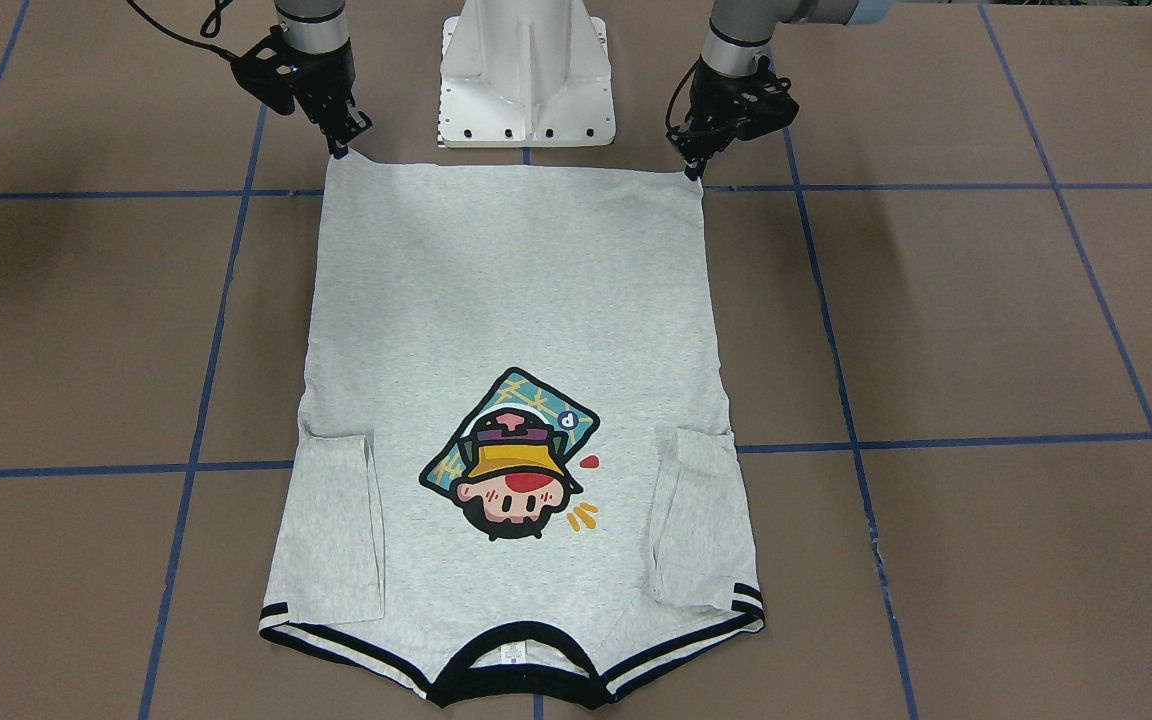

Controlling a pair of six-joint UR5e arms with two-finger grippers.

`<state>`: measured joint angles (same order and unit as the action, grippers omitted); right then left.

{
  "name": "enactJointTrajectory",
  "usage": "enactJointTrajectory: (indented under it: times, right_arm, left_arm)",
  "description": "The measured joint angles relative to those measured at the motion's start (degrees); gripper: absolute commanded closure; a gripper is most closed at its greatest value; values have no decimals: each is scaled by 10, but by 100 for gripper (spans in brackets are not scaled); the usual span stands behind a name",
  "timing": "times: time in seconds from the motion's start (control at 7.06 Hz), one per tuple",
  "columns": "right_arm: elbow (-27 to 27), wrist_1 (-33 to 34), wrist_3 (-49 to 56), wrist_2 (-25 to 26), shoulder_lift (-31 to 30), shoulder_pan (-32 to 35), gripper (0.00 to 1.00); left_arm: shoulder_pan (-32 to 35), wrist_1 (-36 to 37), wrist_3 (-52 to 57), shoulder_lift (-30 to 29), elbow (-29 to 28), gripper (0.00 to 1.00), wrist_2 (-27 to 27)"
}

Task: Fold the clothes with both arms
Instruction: 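Grasp both hem corners nearest the robot with the left and right grippers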

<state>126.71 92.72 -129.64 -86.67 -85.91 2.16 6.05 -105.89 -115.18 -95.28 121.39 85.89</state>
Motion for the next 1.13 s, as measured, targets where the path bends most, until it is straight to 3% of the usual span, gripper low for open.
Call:
enactJointTrajectory:
  times: [0.57, 1.13]
  right_arm:
    - [79, 35, 0, -10, -4, 6, 100]
    - [149, 94, 0, -28, -1, 7, 100]
  left_arm:
    - [-1, 38, -51, 1, 150, 100, 11]
    - [-4, 79, -76, -3, 199, 100, 30]
